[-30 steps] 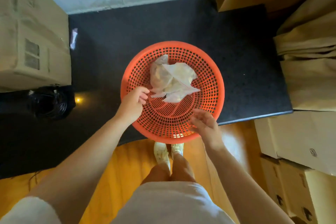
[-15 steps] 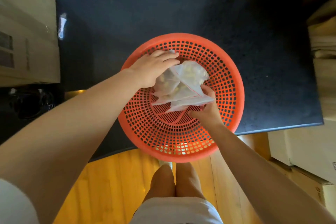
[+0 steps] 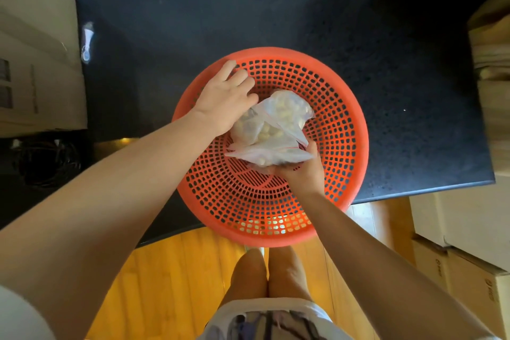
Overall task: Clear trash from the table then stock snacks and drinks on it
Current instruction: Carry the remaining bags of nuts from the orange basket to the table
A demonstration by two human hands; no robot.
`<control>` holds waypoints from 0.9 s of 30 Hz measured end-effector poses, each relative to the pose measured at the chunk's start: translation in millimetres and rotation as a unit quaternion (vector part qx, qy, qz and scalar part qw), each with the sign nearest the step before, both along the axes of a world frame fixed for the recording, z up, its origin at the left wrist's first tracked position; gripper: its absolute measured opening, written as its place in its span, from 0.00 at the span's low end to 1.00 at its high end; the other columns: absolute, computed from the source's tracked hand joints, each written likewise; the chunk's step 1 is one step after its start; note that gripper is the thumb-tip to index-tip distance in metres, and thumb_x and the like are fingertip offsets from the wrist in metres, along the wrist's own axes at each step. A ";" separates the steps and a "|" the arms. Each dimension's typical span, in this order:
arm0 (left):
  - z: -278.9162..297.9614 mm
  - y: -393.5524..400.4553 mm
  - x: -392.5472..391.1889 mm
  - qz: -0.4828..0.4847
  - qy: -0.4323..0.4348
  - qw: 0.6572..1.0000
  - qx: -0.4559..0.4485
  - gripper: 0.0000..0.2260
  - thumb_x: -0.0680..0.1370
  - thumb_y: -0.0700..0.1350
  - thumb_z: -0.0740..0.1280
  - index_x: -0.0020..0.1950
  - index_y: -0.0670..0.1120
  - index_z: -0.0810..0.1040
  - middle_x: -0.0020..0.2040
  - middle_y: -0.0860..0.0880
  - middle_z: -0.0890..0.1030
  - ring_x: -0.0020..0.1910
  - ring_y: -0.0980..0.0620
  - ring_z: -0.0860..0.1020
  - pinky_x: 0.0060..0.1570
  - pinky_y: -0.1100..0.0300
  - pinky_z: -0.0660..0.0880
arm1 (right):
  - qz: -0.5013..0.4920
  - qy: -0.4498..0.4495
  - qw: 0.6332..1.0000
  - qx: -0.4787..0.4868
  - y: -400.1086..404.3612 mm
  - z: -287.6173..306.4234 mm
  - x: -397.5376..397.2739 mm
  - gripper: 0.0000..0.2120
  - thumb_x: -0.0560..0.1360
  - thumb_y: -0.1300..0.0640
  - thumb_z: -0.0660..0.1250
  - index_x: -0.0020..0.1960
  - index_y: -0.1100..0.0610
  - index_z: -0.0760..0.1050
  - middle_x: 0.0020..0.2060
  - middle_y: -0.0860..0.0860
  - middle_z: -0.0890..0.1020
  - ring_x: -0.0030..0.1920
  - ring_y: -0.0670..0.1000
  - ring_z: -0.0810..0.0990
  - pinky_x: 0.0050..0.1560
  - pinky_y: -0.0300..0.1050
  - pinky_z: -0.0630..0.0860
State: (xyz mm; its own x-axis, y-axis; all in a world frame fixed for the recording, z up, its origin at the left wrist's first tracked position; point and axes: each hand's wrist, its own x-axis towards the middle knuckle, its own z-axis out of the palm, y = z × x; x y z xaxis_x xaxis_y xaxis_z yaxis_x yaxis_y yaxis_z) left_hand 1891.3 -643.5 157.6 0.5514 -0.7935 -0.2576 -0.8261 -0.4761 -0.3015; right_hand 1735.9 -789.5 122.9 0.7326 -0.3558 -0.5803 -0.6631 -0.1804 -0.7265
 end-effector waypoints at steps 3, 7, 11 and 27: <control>6.6 6.2 -1.1 0.035 0.008 0.999 0.021 0.13 0.71 0.41 0.63 0.54 0.48 0.79 0.55 0.47 0.77 0.61 0.44 0.71 0.73 0.47 0.52 | 0.029 0.027 0.999 -0.029 -3.6 2.1 -5.7 0.25 0.62 0.54 0.77 0.57 0.54 0.75 0.49 0.52 0.74 0.48 0.53 0.76 0.41 0.40 0.70; 27.5 15.9 -4.0 0.115 0.087 0.990 -0.008 0.15 0.72 0.50 0.66 0.55 0.45 0.78 0.55 0.47 0.78 0.60 0.46 0.73 0.68 0.51 0.61 | 0.045 0.028 0.999 -0.009 -11.8 12.2 -14.7 0.18 0.66 0.58 0.73 0.55 0.60 0.77 0.50 0.59 0.78 0.50 0.58 0.78 0.48 0.47 0.75; 57.5 25.2 -17.3 0.253 0.184 0.943 -0.114 0.21 0.68 0.60 0.67 0.54 0.48 0.76 0.51 0.50 0.80 0.52 0.46 0.79 0.47 0.52 0.75 | 0.047 -0.010 0.999 0.011 -17.4 39.3 -17.2 0.16 0.69 0.58 0.72 0.55 0.63 0.77 0.51 0.62 0.80 0.55 0.61 0.77 0.57 0.58 0.73; 146.9 30.3 -150.4 0.467 0.589 0.386 -0.534 0.20 0.58 0.45 0.75 0.49 0.53 0.82 0.44 0.53 0.85 0.47 0.54 0.83 0.45 0.58 0.77 | -0.255 -0.147 0.936 0.192 -47.0 179.0 -111.6 0.14 0.73 0.60 0.67 0.48 0.39 0.76 0.45 0.43 0.84 0.53 0.52 0.82 0.52 0.58 0.79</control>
